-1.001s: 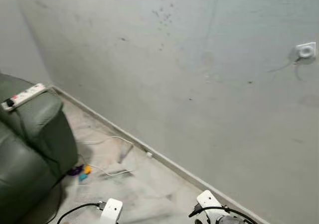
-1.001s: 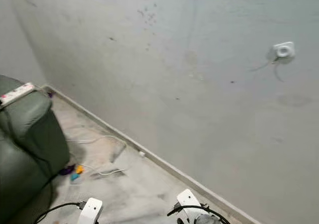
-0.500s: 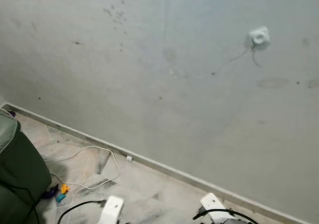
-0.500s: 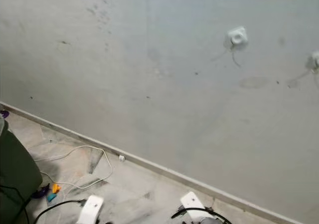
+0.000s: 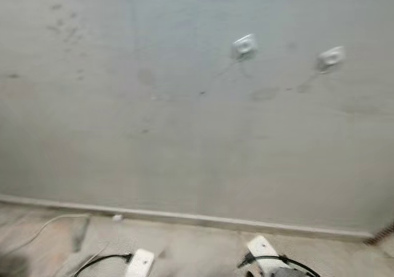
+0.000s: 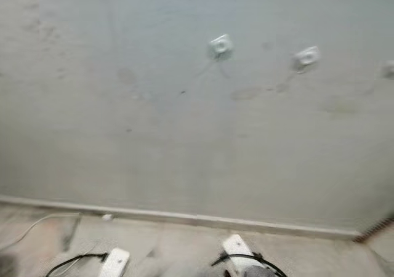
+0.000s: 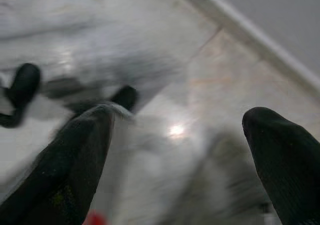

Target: Hang keys on a hook

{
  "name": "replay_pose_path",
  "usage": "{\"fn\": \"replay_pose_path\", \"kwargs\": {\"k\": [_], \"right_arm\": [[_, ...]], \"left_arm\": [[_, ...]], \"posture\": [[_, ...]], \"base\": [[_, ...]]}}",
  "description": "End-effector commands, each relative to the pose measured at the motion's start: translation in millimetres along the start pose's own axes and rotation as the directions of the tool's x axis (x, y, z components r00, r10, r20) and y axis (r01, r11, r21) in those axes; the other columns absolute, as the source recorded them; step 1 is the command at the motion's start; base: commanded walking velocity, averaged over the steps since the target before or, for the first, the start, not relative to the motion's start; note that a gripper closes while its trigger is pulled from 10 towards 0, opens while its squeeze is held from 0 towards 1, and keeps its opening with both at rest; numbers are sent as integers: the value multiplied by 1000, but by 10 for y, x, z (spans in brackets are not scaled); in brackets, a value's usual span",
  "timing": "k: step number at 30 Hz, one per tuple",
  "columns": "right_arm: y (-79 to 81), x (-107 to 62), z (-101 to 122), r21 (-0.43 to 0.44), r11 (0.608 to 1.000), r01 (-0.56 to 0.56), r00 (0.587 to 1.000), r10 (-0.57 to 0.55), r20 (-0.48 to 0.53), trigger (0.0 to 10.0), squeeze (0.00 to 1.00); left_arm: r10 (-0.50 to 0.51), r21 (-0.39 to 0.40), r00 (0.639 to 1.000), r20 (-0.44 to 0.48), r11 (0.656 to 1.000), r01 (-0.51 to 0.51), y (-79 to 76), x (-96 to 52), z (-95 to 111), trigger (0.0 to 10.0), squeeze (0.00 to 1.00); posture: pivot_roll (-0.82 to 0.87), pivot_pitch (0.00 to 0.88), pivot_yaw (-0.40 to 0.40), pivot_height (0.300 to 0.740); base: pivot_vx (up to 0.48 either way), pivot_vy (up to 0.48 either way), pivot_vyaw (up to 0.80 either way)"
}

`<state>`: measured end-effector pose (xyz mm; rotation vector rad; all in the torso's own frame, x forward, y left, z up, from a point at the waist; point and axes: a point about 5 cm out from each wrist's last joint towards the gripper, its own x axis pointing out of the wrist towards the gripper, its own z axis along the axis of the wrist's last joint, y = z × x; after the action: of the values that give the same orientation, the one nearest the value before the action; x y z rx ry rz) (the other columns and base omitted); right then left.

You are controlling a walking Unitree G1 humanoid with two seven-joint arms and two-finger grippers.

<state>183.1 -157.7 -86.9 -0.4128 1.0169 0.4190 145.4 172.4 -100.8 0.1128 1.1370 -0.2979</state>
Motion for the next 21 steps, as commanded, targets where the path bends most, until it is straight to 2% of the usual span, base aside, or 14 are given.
{"fn": "replay_pose_path", "kwargs": {"k": [1, 7, 9, 12, 16, 17, 19, 20, 21], "right_arm": [[-95, -19, -43, 0, 1000, 22, 1000, -22, -15, 10000, 0], [-92, -20, -52, -1, 1000, 24, 1000, -24, -18, 10000, 0], [-100, -21, -50, 8, 1000, 30, 999, -30, -14, 10000, 0], [-103, -21, -48, 13, 999, 33, 999, -32, -12, 10000, 0], [-173, -23, 46, 117, 992, 49, 998, -54, 38, 10000, 0], [-221, -25, 140, 165, 985, 51, 994, -66, 83, 10000, 0], [-245, -27, 192, 188, 981, 50, 992, -71, 107, 10000, 0], [-313, -38, 343, 259, 965, 42, 979, -92, 181, 10000, 0], [-313, -38, 343, 259, 965, 42, 979, -92, 181, 10000, 0]], "left_arm": [[2, 7, 1000, 19, 1000, -2, -51, 21, 73, 10000, 0], [19, 21, 1000, 25, 1000, -20, -34, 20, 87, 10000, 0], [39, -19, 998, 46, 999, -39, -15, 17, 106, 10000, 0], [55, -32, 997, 62, 998, -54, 3, 14, 130, 10000, 0], [94, -72, 980, 174, 994, -82, 83, -6, 322, 10000, 0], [103, -68, 968, 230, 994, -90, 119, -25, 395, 10000, 0], [111, -62, 961, 255, 993, -98, 137, -36, 426, 10000, 0], [126, -91, 939, 321, 991, -102, 182, -67, 490, 10000, 0], [126, -91, 939, 321, 991, -102, 182, -67, 490, 10000, 0]], "posture": [[68, 0, -20, 740], [68, 0, -20, 740], [68, 0, -20, 740], [66, 0, -17, 740], [75, 0, -29, 740], [81, 0, -34, 740], [82, 2, -37, 740], [84, 4, -41, 740], [84, 4, -41, 740]], "base": [[0, 0, -775], [0, 0, -774], [0, 0, -463], [0, 0, 0], [0, 0, 0], [0, 0, 0], [0, 0, 0], [0, 0, 0], [0, 0, 0]]}}
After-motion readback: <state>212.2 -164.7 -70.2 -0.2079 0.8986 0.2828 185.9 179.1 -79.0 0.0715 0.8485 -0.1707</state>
